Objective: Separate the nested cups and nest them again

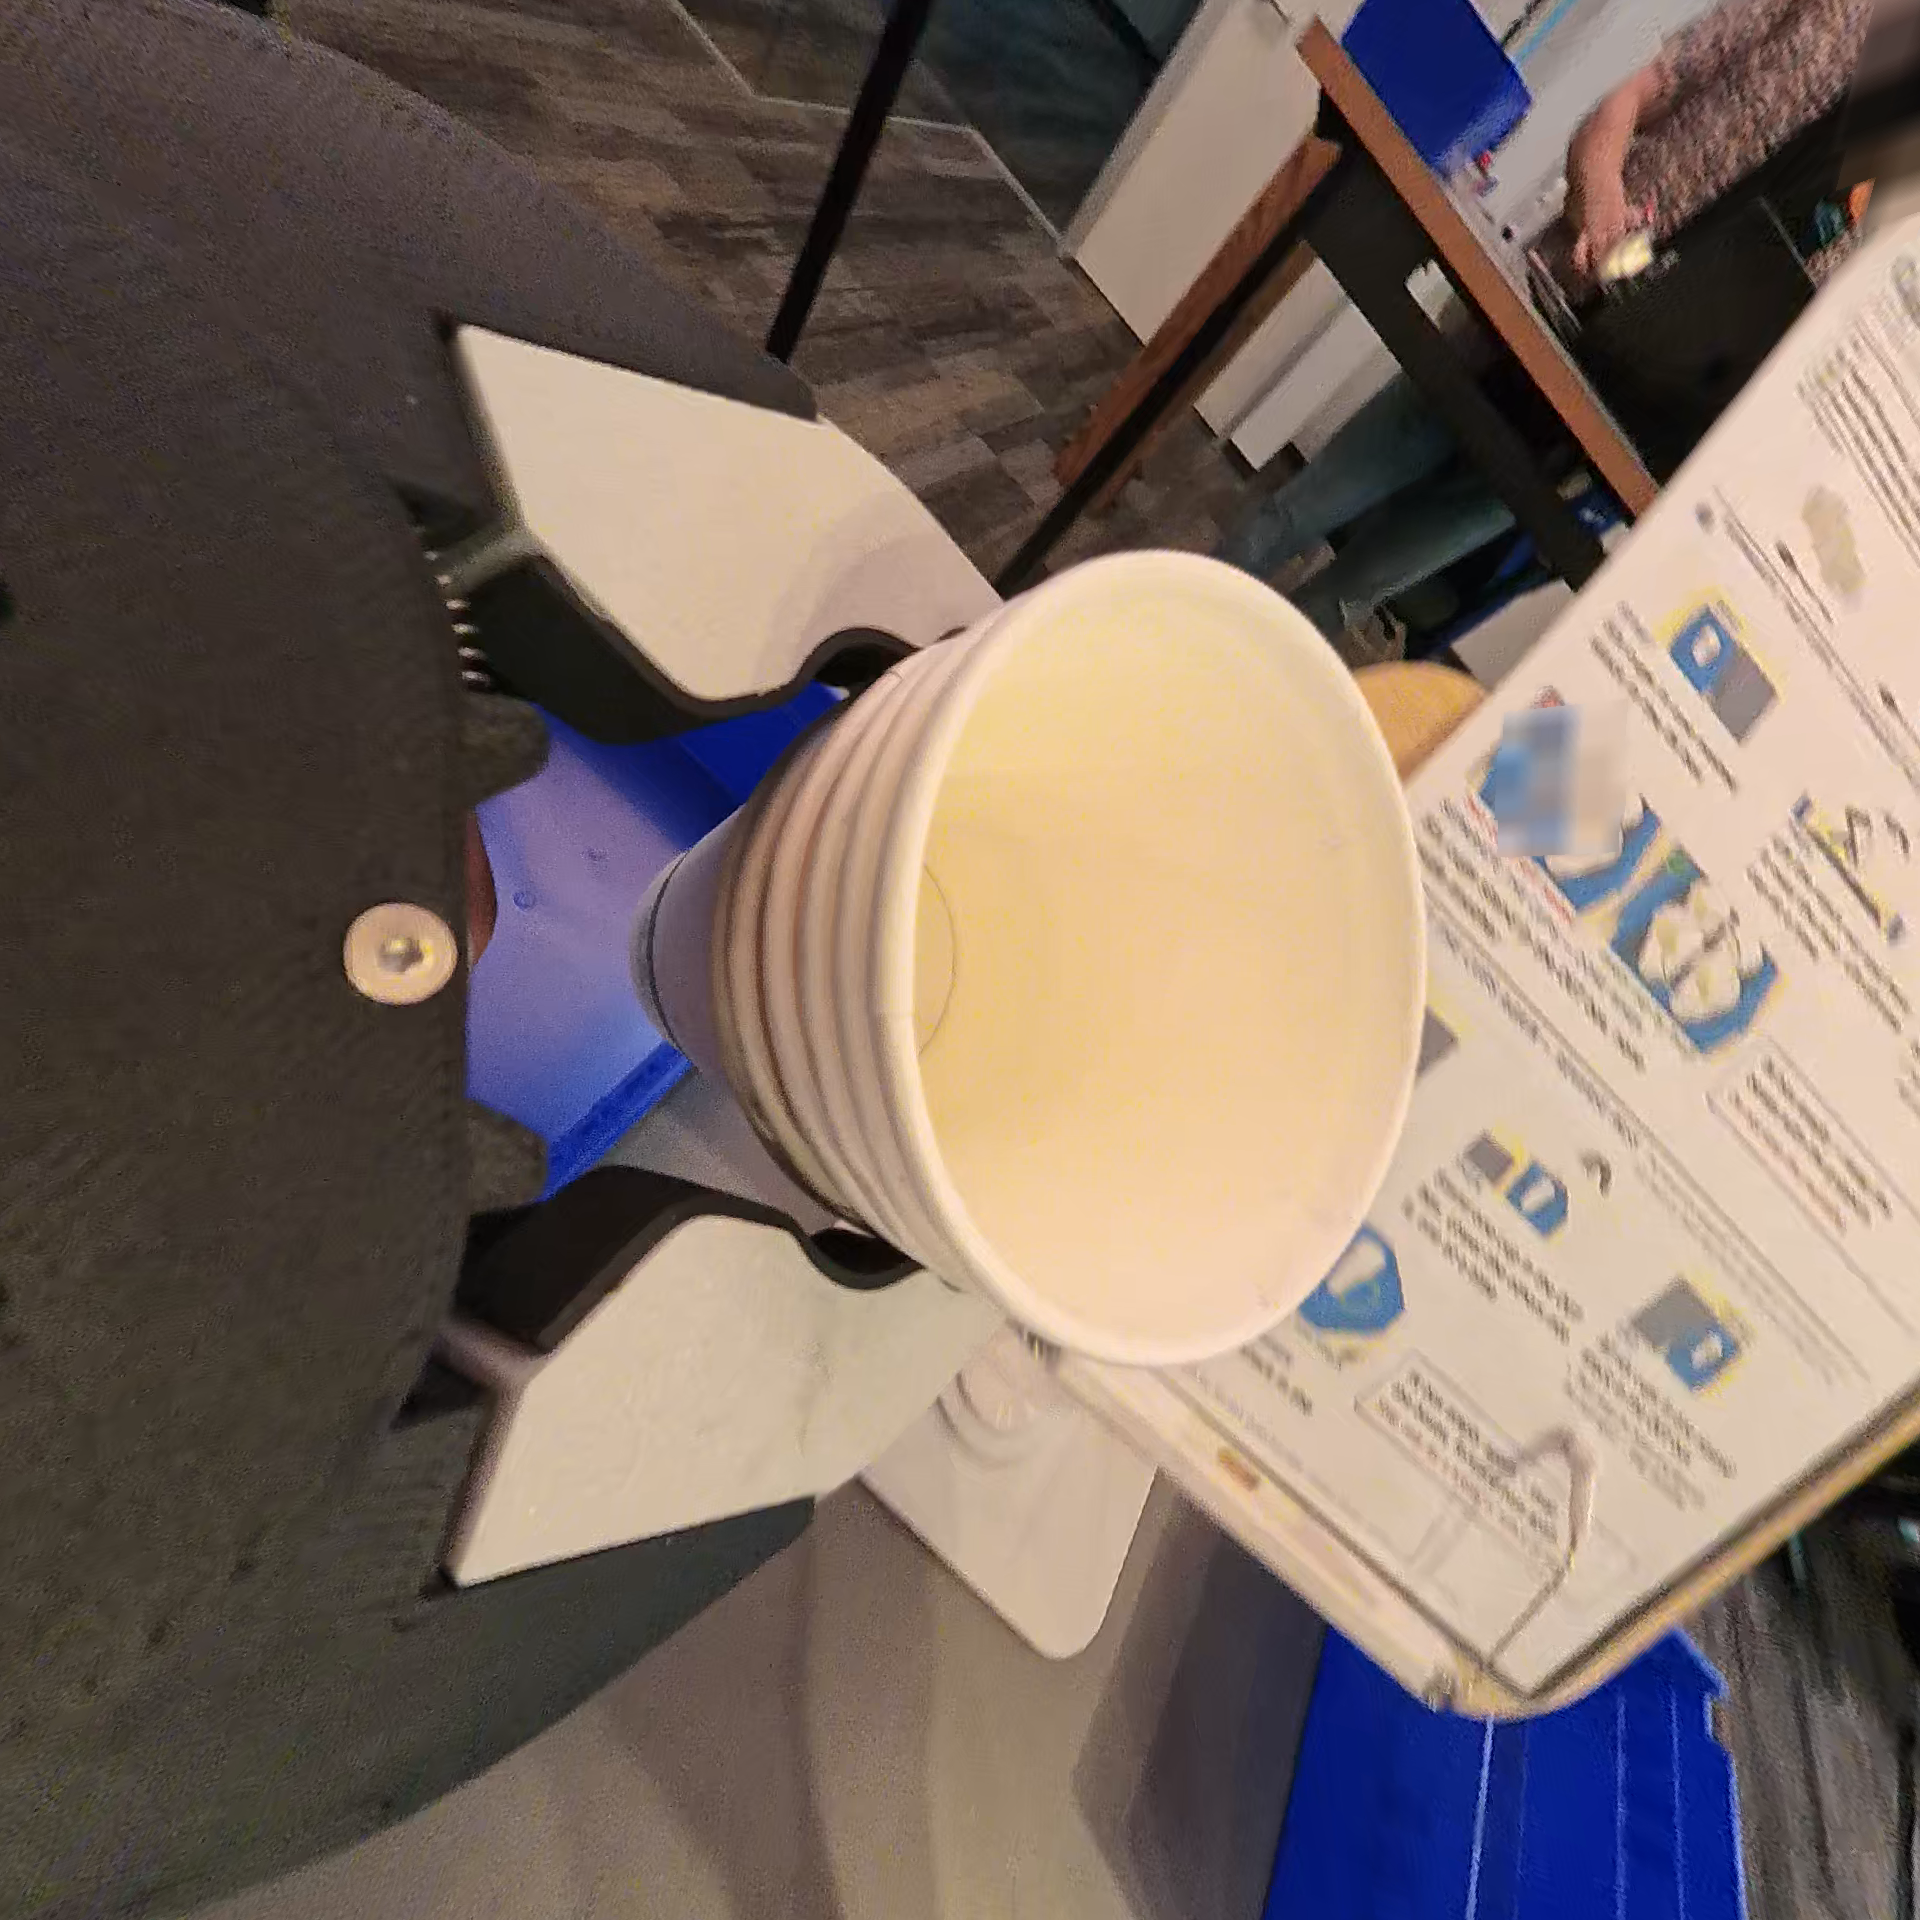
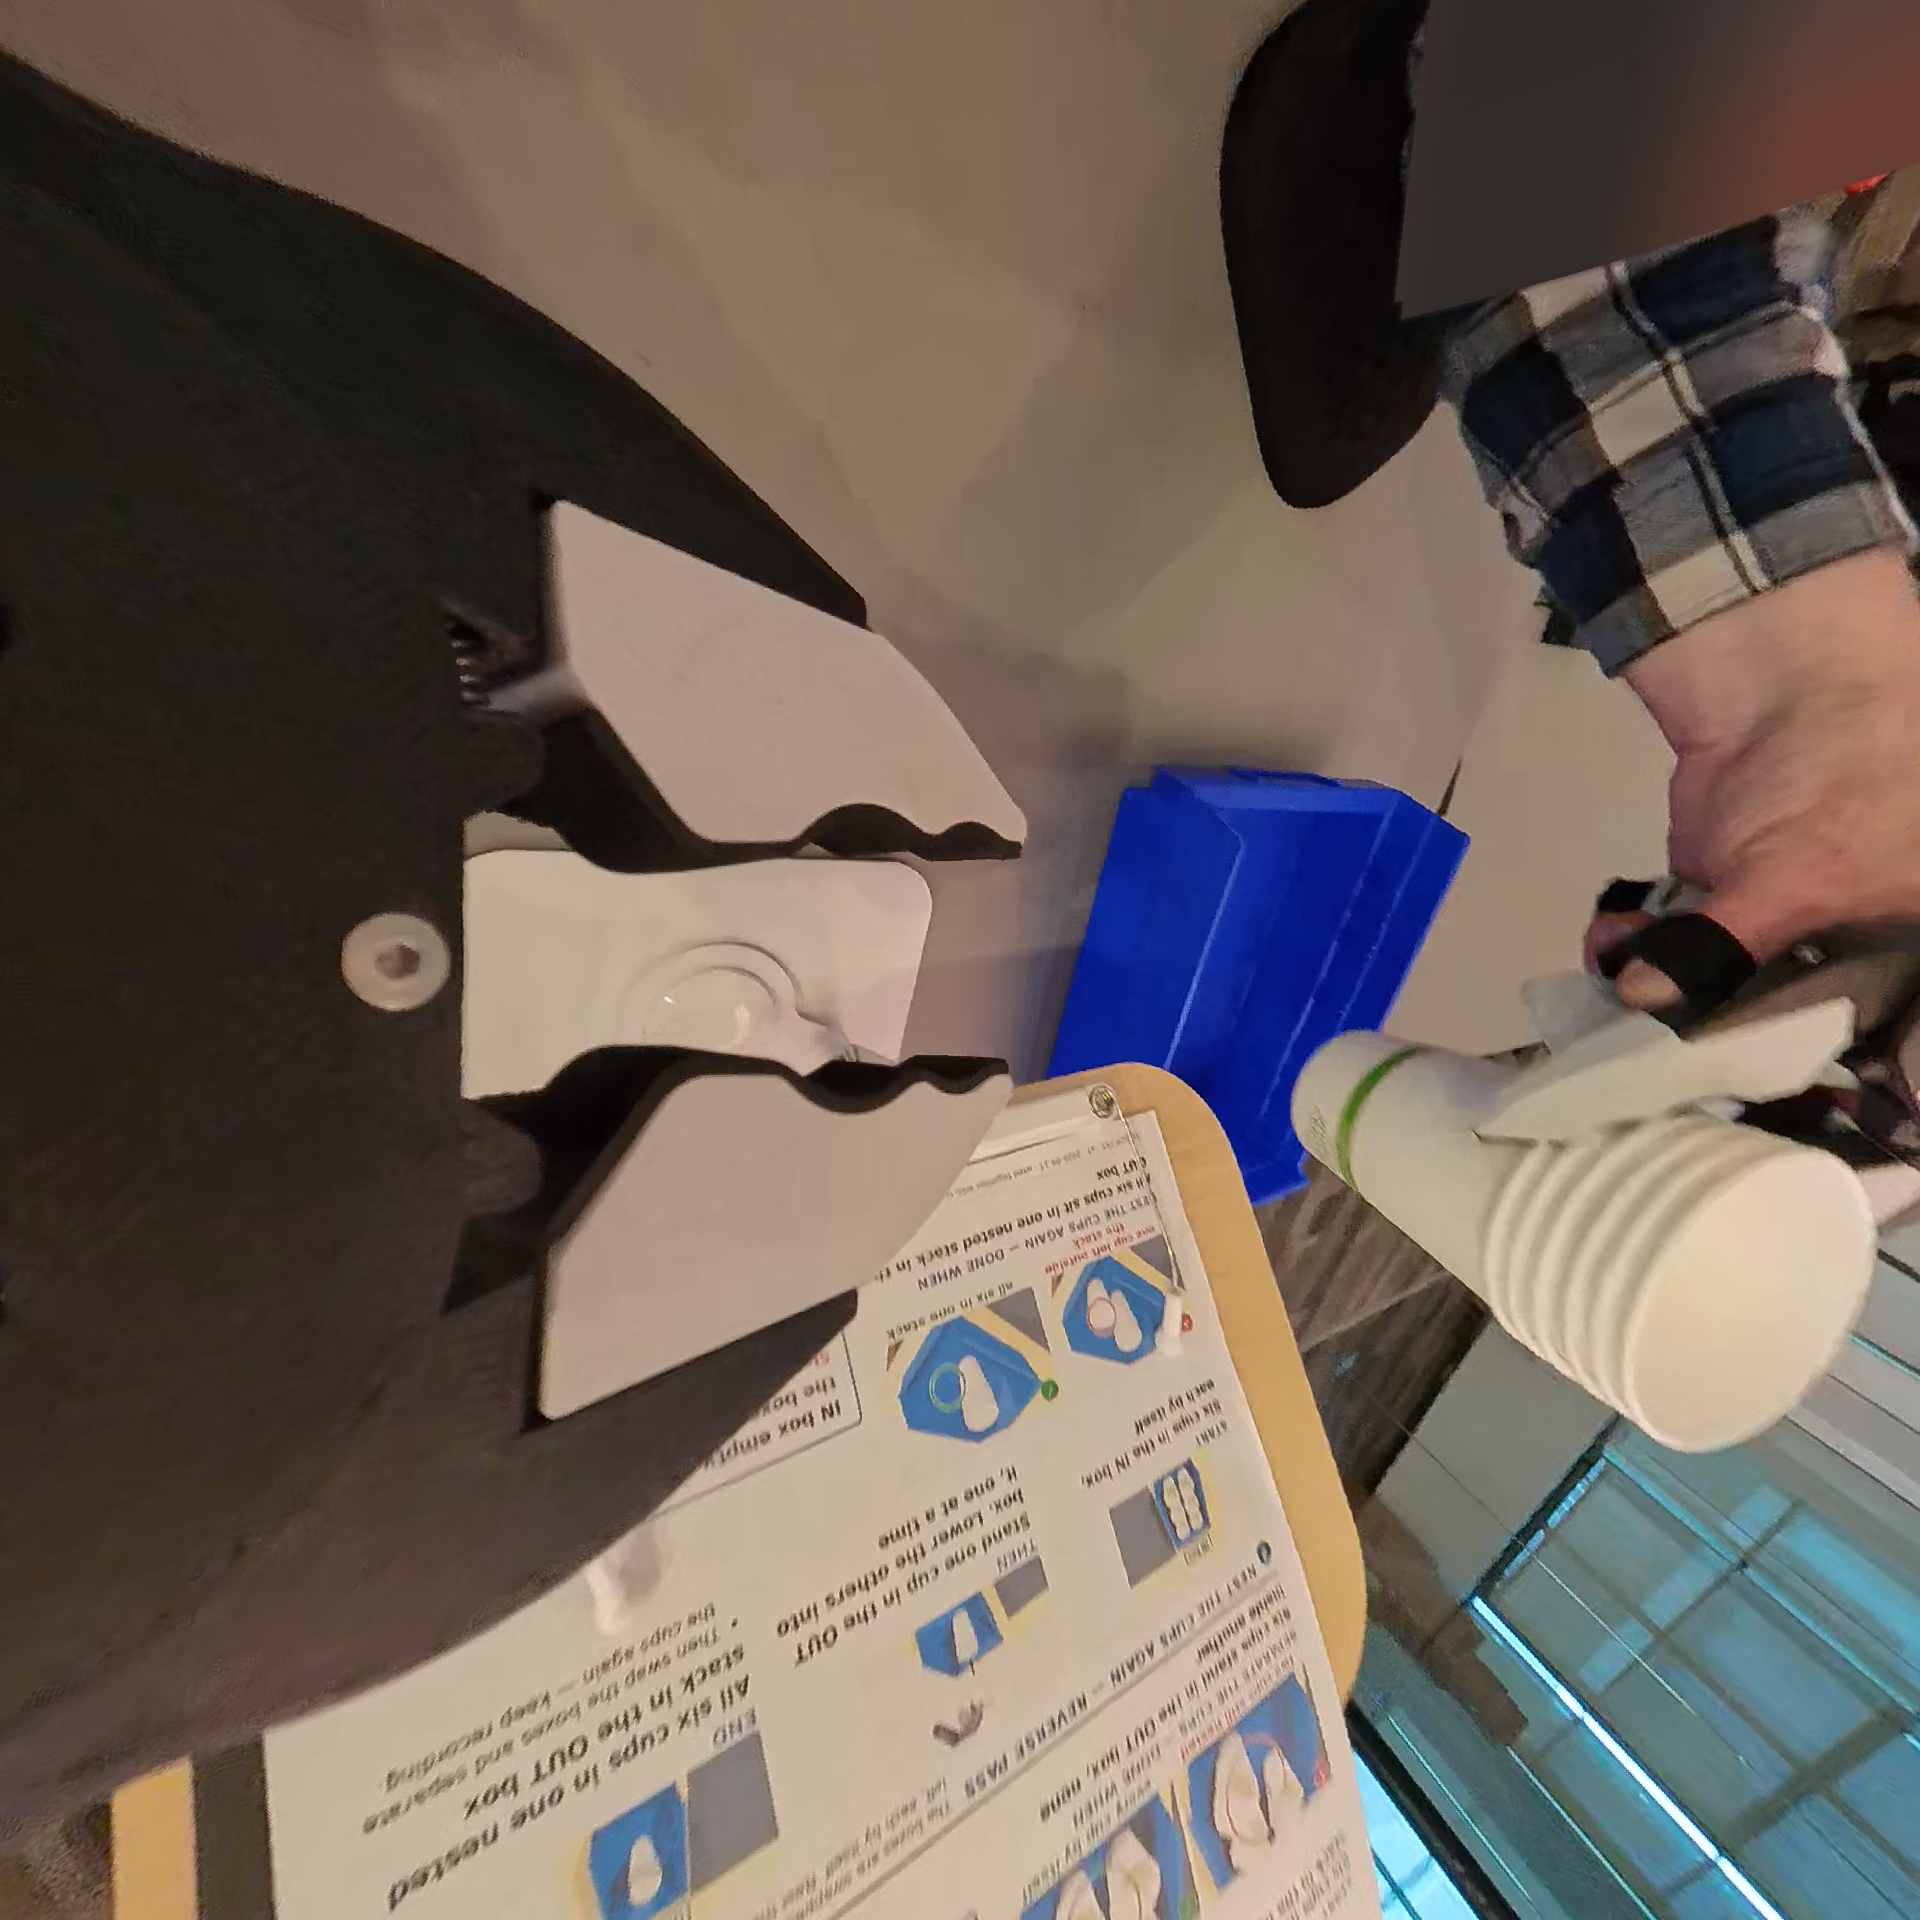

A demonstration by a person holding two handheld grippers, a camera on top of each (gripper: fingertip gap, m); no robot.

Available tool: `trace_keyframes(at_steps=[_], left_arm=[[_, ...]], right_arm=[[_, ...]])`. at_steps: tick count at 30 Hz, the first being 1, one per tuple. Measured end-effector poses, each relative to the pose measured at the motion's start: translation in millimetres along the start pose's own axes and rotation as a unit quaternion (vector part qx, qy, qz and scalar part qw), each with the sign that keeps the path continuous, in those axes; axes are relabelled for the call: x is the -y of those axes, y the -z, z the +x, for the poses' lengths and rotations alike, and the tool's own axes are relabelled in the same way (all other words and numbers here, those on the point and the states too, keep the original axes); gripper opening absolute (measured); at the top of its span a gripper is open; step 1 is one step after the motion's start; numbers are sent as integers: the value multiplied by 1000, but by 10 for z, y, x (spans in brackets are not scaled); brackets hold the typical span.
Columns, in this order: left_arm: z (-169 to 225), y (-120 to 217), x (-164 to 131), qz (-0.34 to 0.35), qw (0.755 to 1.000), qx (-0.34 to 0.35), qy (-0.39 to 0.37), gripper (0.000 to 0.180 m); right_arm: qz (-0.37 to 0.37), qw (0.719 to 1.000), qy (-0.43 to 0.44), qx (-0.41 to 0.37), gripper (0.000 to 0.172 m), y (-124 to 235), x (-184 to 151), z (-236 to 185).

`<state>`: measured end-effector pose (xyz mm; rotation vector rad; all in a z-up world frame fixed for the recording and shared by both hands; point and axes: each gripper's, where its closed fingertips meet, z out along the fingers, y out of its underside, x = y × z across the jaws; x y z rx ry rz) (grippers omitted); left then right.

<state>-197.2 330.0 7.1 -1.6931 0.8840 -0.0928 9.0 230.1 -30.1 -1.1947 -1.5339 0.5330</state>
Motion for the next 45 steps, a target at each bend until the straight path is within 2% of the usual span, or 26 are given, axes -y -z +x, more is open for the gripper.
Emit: trace_keyframes(at_steps=[3,11,16,22,33,41,44,45], left_arm=[[332,-20,45,13,999,-27,-24,104],[1230,-361,33,-57,984,-98,-136,104],[1601,-474,30,-64,978,-134,-148,104],[1792,-525,-1,-76,973,-146,-162,103],[1871,-543,-41,-86,971,-148,-165,104],[1884,-545,-59,-88,971,-151,-164,104],[1898,-551,-72,-91,970,-150,-167,104],[1893,-556,-70,-90,971,-148,-167,104]], right_arm=[[11,1000,13,-19,36,60,100,20],[14,998,54,-27,36,-60,236,-117],[2,997,72,-24,31,-177,205,-194],[-6,997,73,4,23,-269,149,-298],[-20,996,80,30,3,-341,82,-401],[-19,996,76,33,4,-352,78,-405],[-19,997,70,34,9,-359,66,-401],[-20,997,72,35,4,-358,62,-405]])
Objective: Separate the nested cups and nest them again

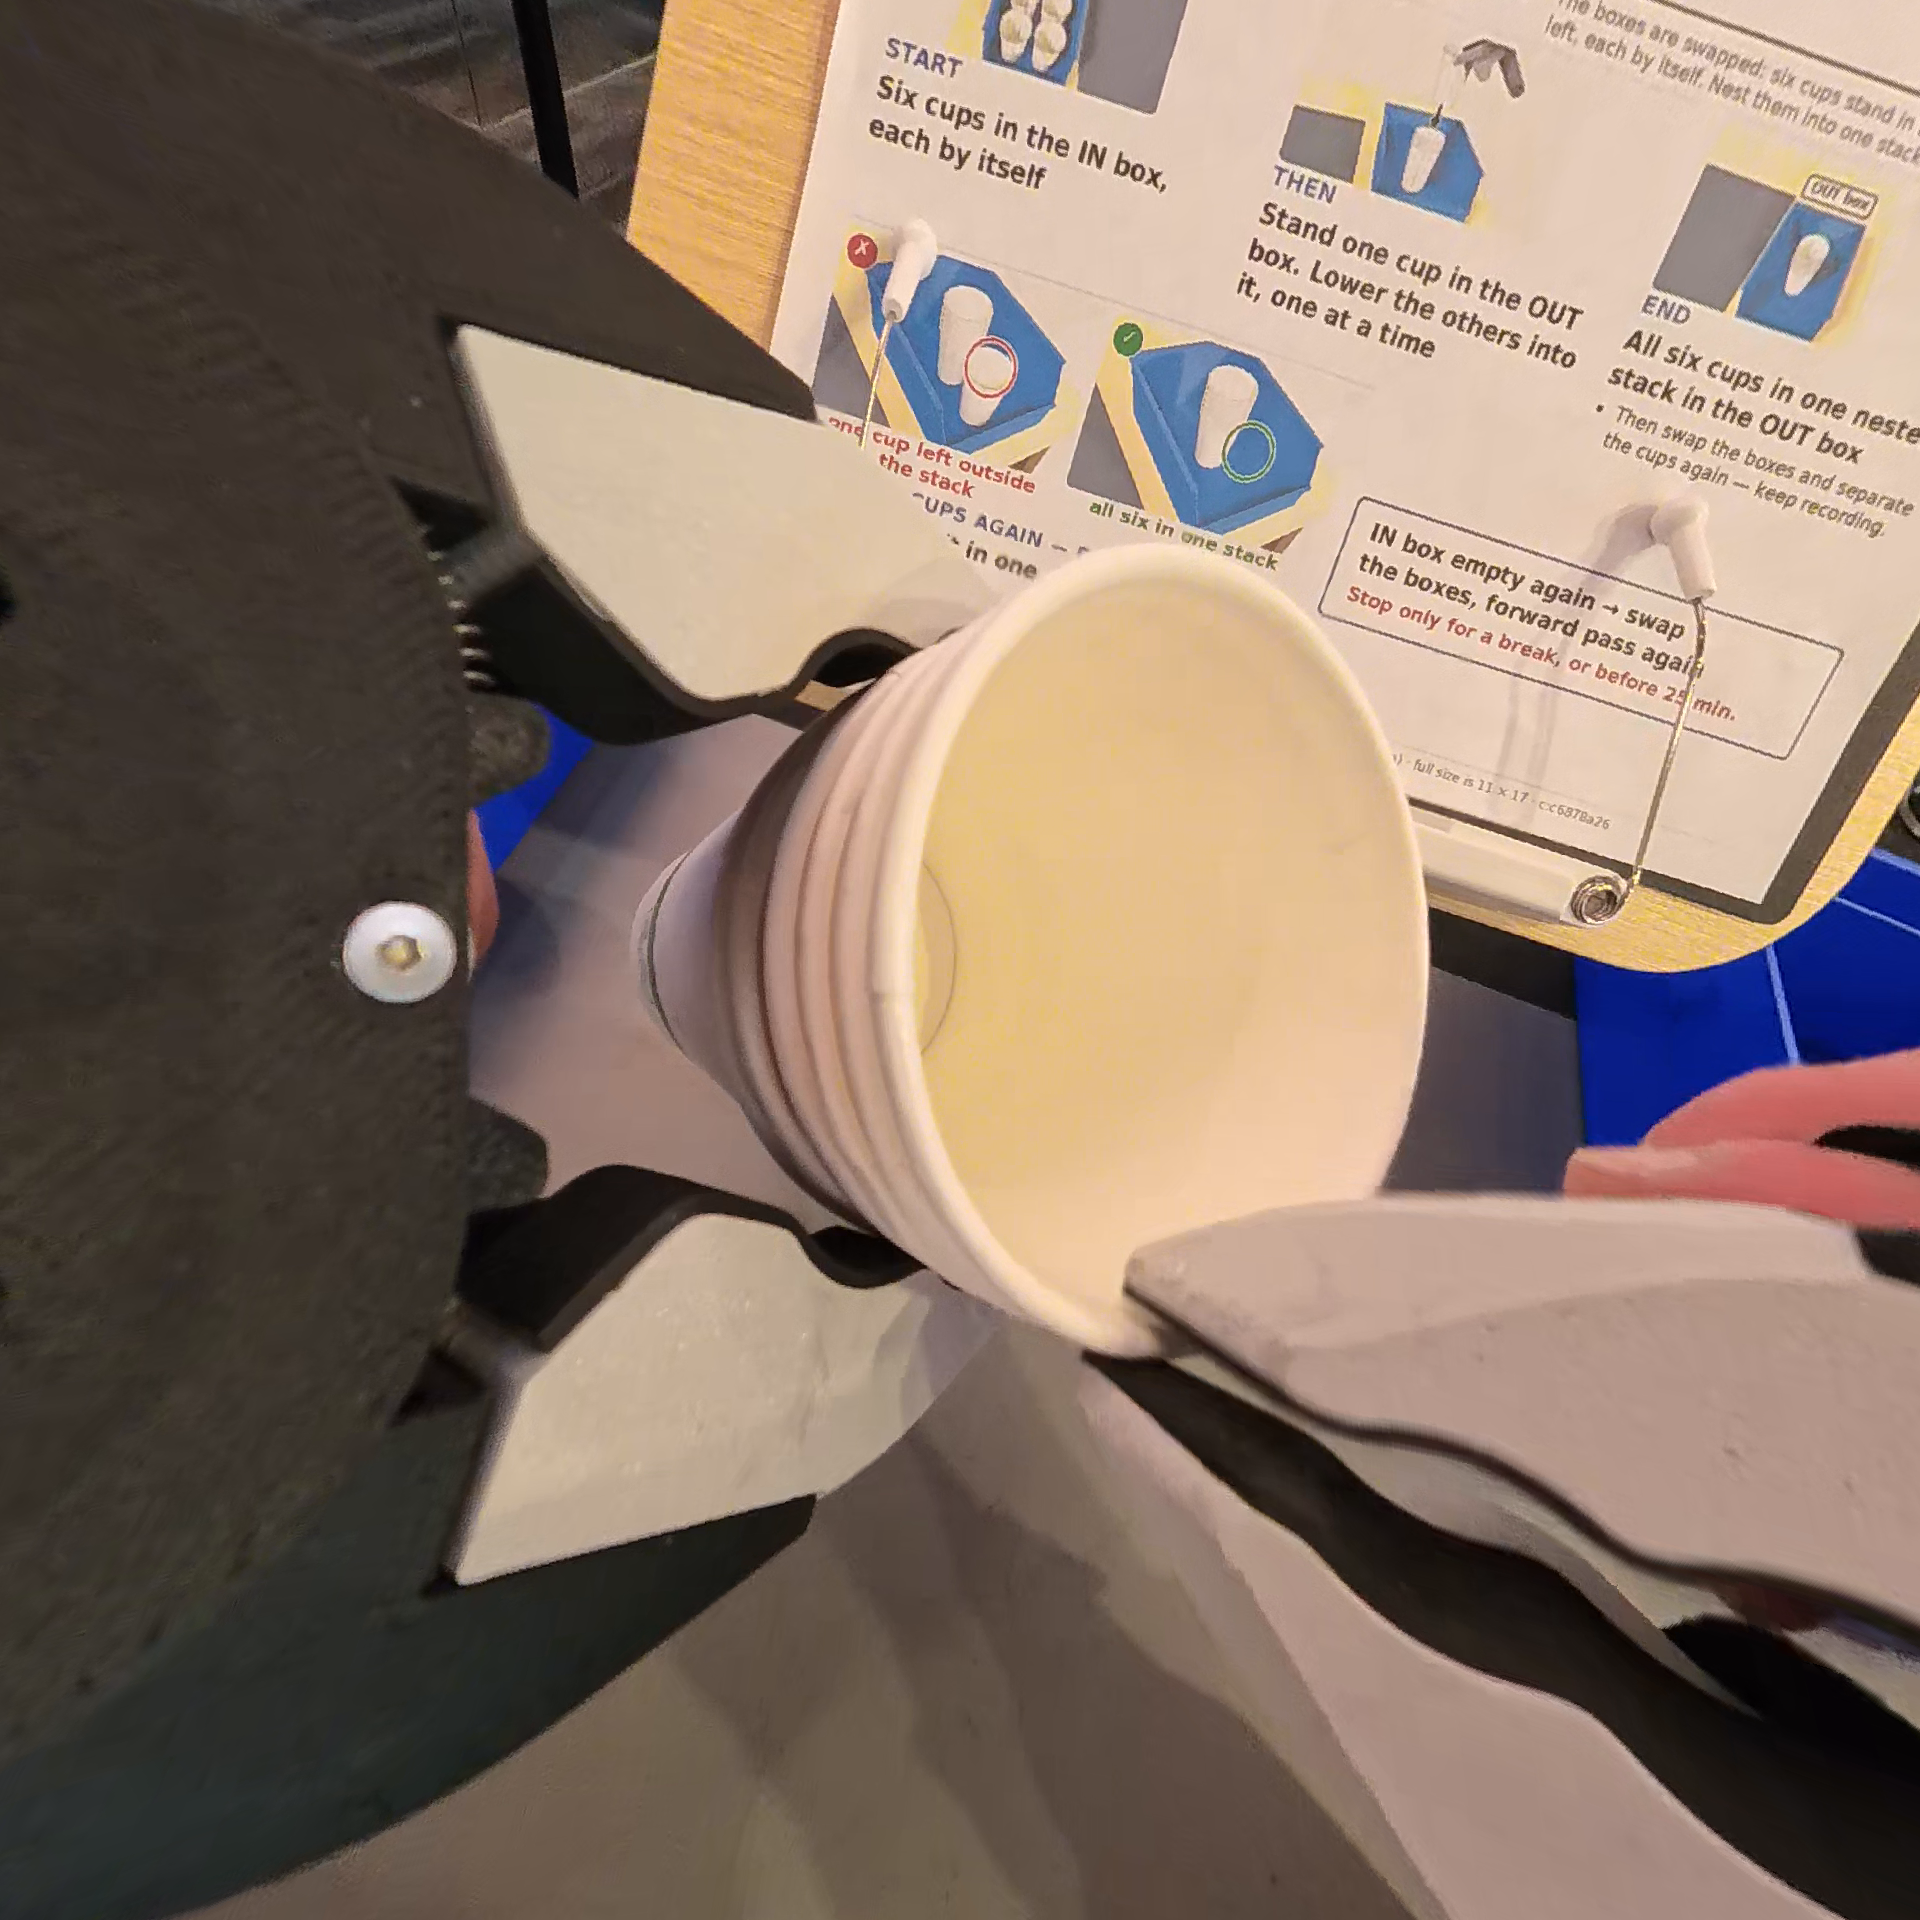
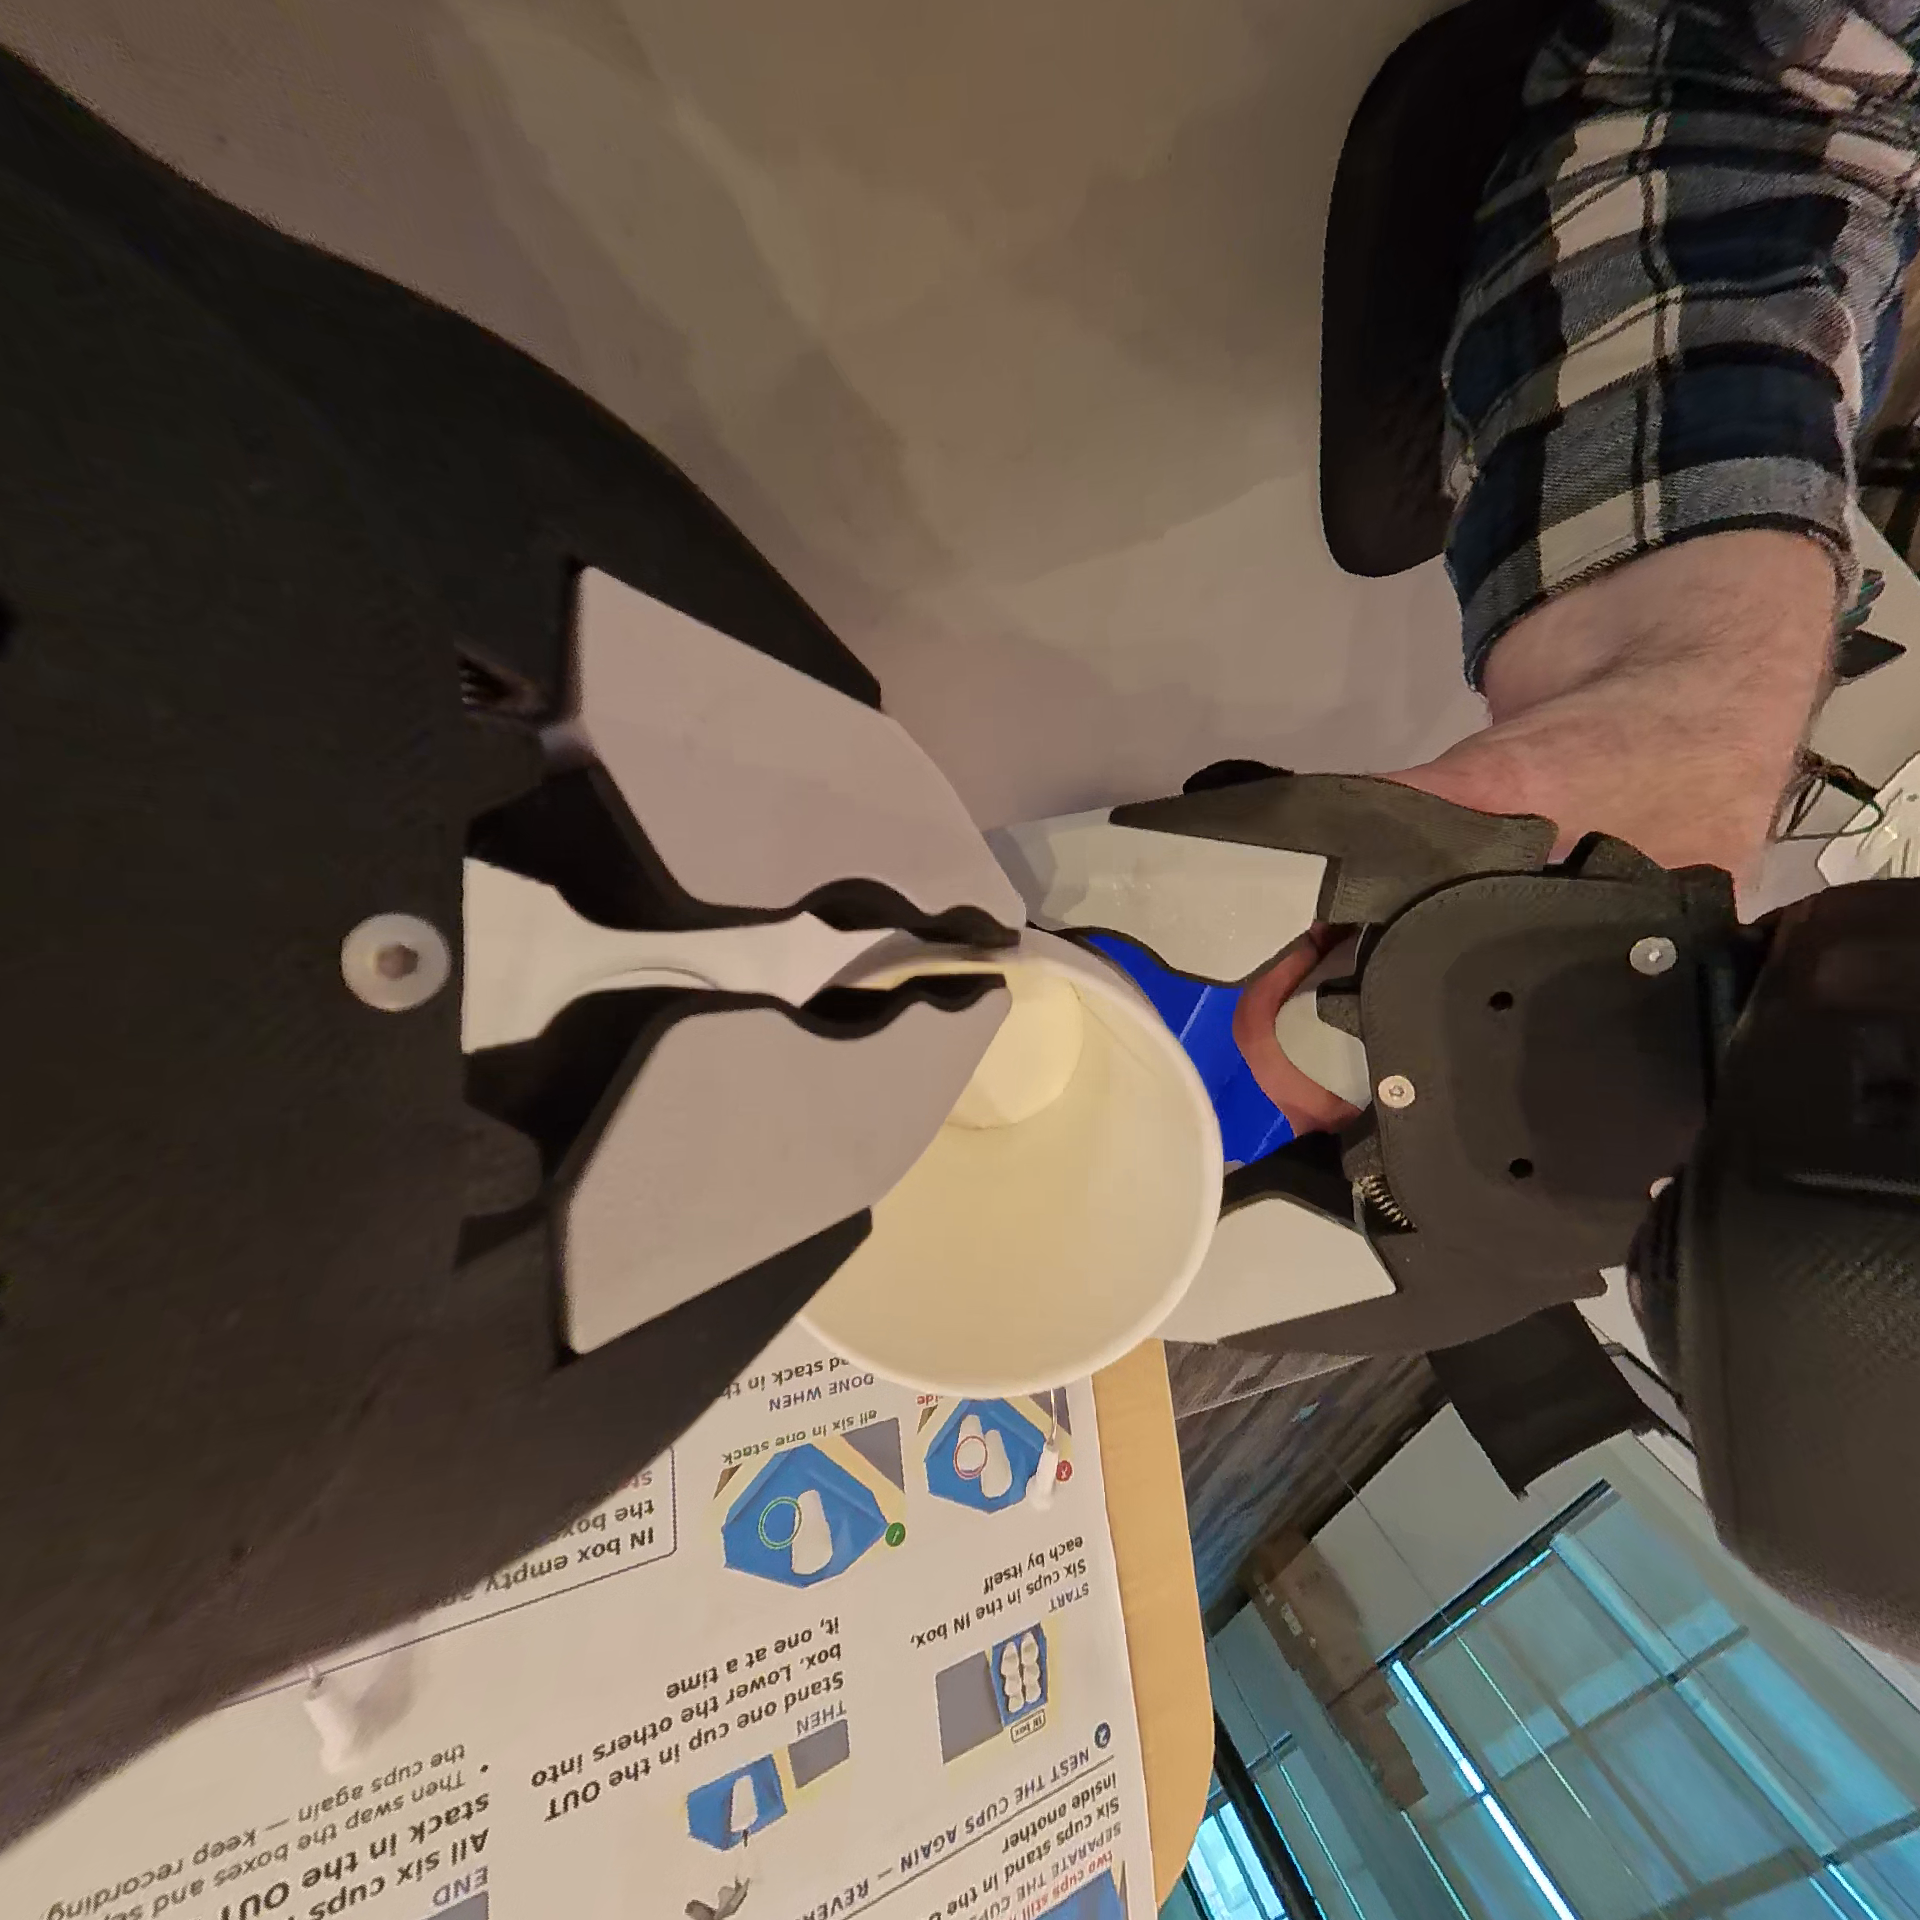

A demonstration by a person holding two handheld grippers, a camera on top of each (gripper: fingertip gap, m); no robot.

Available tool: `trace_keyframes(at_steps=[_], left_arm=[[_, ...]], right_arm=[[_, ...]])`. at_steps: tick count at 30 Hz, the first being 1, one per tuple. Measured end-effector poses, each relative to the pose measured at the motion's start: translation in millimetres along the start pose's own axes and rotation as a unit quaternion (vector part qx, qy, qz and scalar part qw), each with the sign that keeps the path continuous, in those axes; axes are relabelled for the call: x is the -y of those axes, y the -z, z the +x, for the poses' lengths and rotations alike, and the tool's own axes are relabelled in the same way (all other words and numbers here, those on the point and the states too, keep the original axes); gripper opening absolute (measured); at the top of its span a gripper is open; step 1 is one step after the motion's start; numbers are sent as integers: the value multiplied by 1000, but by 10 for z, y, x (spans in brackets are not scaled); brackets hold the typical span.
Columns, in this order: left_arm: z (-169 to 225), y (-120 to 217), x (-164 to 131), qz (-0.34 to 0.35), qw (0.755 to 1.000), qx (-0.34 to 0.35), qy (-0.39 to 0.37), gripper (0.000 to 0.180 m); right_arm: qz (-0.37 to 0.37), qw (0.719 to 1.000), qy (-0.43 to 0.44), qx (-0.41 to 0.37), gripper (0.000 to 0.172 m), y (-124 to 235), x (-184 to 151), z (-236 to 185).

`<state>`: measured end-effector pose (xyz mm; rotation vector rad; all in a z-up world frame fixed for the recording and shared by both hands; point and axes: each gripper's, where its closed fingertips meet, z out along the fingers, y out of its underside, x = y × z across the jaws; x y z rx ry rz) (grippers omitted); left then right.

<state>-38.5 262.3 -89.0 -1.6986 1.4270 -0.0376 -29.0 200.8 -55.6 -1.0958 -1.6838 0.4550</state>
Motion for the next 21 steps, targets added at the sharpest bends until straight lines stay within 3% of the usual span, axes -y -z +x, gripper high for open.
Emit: trace_keyframes(at_steps=[21], left_arm=[[-31,-25,-65,-8,1000,5,7,103]], right_arm=[[16,1000,-3,-11,3,98,63,59]])
